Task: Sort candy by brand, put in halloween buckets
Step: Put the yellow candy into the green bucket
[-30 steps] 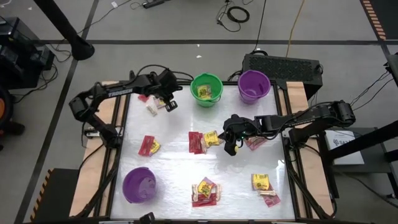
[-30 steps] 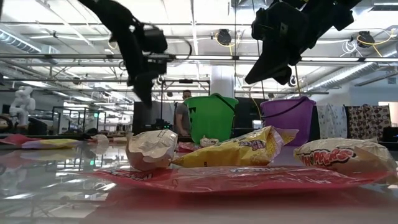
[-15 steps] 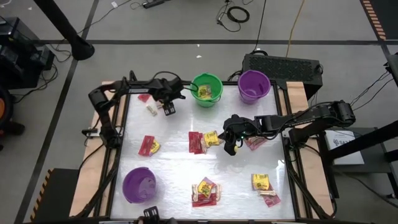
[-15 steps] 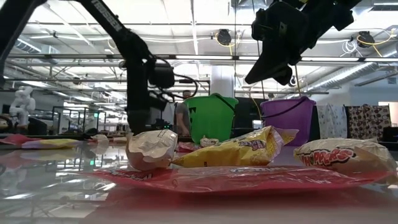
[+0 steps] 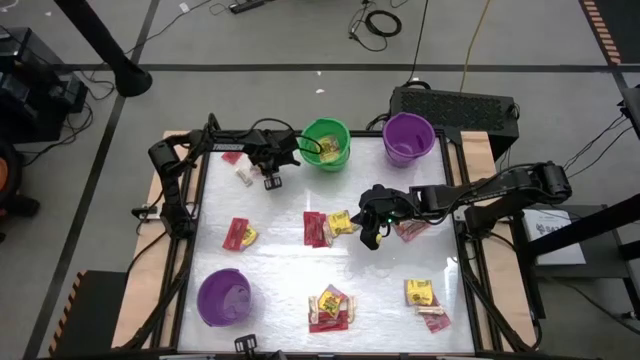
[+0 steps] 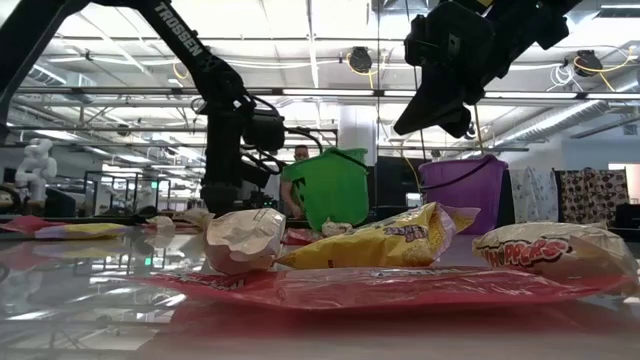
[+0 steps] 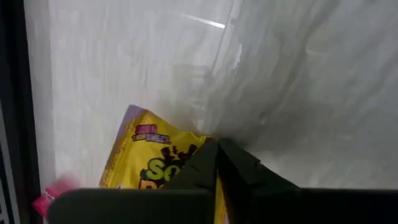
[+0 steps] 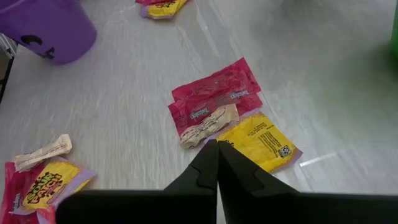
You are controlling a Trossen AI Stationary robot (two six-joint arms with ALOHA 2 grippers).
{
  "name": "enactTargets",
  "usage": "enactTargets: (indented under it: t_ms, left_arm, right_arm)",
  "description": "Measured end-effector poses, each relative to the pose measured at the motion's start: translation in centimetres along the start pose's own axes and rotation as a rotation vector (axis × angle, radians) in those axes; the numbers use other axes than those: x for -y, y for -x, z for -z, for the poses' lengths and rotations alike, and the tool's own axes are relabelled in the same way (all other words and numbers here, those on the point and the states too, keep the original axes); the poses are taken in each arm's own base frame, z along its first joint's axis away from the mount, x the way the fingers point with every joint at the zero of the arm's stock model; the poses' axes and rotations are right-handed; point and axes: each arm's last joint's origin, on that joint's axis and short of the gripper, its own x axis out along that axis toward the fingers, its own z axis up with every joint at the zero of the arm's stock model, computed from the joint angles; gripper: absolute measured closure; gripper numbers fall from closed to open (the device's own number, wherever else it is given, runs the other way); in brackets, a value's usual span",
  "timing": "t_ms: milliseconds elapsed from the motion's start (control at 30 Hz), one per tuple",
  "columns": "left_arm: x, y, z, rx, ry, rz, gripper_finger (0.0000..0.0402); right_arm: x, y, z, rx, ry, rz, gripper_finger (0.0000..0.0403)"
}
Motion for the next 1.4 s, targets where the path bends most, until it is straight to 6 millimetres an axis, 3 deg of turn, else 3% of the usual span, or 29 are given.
enactTargets:
  t_ms: [200, 500, 700, 900, 967, 1100, 1233, 1400]
  left_arm:
    - [0.1, 1.6, 0.3, 0.035, -0.003, -0.01, 0.0398]
    - [-0.1, 8.4, 1.7, 0.237, 0.014, -0.063, 0.04]
    - [0.3, 13.1, 1.9, 0.555, 0.087, 0.07, 0.04]
    - [0.5, 16.3, -0.6, 0.95, 0.236, 0.169, 0.0401]
    - [0.5, 16.7, -2.1, 1.071, 0.309, 0.198, 0.0401]
    - [0.5, 15.4, -4.5, 1.173, 0.432, 0.338, 0.0401]
    - [0.3, 14.5, -6.8, 1.191, 0.444, 0.405, 0.0401]
    - [0.2, 13.3, -8.2, 1.149, 0.46, 0.399, 0.0376]
  right_arm:
    - [0.0, 0.0, 0.0, 0.0, 0.001, 0.001, 0.0403]
    - [0.0, 0.0, 0.0, 0.0, 0.002, 0.002, 0.0403]
    - [0.0, 0.0, 0.0, 0.001, 0.006, 0.002, 0.0403]
    - [0.0, 0.0, 0.0, 0.002, 0.027, 0.006, 0.0403]
    - [0.0, 0.0, 0.0, 0.003, 0.028, 0.006, 0.0403]
    - [0.0, 0.0, 0.0, 0.005, 0.023, 0.005, 0.0403]
    - [0.0, 0.0, -0.1, 0.009, 0.021, 0.003, 0.0403]
    - [-0.1, 0.0, 0.0, 0.007, 0.021, -0.002, 0.0403]
